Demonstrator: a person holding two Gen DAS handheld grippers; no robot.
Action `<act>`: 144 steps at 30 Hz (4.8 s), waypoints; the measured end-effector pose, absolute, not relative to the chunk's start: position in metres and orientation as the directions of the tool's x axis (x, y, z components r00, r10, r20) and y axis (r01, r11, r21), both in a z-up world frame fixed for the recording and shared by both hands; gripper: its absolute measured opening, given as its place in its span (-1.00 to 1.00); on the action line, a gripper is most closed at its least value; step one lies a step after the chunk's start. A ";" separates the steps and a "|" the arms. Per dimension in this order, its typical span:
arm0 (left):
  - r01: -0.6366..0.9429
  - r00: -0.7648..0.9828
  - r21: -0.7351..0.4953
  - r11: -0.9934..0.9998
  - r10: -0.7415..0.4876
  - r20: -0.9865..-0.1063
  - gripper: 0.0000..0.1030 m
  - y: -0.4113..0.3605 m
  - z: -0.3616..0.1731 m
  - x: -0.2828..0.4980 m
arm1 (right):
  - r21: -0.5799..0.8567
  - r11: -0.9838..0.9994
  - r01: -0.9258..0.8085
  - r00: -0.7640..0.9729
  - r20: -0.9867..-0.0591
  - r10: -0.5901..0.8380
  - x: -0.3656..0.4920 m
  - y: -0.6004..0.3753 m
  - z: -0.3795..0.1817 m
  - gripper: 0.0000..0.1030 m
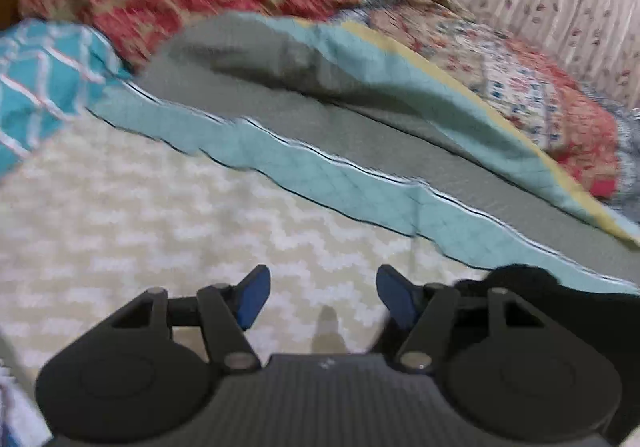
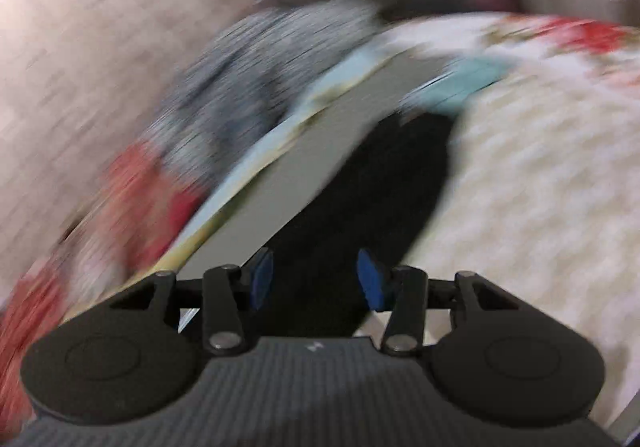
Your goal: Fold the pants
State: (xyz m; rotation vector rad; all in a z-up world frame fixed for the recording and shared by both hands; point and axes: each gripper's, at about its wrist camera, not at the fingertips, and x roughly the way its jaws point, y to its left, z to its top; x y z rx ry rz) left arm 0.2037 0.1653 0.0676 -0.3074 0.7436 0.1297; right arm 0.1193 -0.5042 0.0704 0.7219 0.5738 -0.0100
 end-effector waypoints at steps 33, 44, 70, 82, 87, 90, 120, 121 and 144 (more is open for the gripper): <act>-0.325 0.804 -0.320 0.890 0.082 -0.589 0.36 0.188 0.077 0.108 | 0.712 0.678 -0.183 0.383 -0.583 0.716 0.083 -0.207 0.017 -0.02; -0.306 0.737 -0.515 0.801 -0.143 -0.660 0.48 0.212 0.047 -0.009 | 0.685 0.714 -0.142 0.365 -0.634 0.681 0.042 -0.197 0.010 -0.02; -0.374 0.679 -0.545 0.750 -0.179 -0.712 -0.49 0.204 0.018 -0.021 | 0.469 0.855 -0.223 0.475 -0.713 0.515 0.022 -0.157 0.010 0.07; -0.185 0.832 -0.375 0.908 -0.058 -0.551 -0.17 0.153 0.093 -0.040 | 0.437 0.872 -0.221 0.617 -0.630 0.472 0.019 -0.169 0.032 0.08; -0.031 0.769 -0.377 0.926 -0.219 -0.600 -0.19 0.109 0.070 -0.015 | 0.404 0.890 -0.212 0.607 -0.659 0.444 0.021 -0.163 0.027 0.06; -0.056 0.684 -0.371 0.927 -0.234 -0.690 -0.22 0.101 0.040 -0.005 | 0.381 0.904 -0.192 0.535 -0.732 0.422 0.026 -0.162 0.010 0.07; -0.045 0.678 -0.320 0.946 -0.207 -0.706 -0.39 0.102 0.016 -0.010 | 0.392 0.893 -0.222 0.549 -0.707 0.447 0.020 -0.171 -0.001 0.27; -0.045 0.678 -0.320 0.946 -0.207 -0.706 -0.39 0.102 0.016 -0.011 | 0.400 0.891 -0.214 0.545 -0.708 0.449 0.021 -0.173 0.001 0.24; -0.045 0.696 -0.212 0.976 -0.121 -0.707 -0.20 0.083 0.046 -0.010 | 0.397 0.917 -0.044 0.708 -0.635 0.309 -0.011 -0.284 0.029 0.06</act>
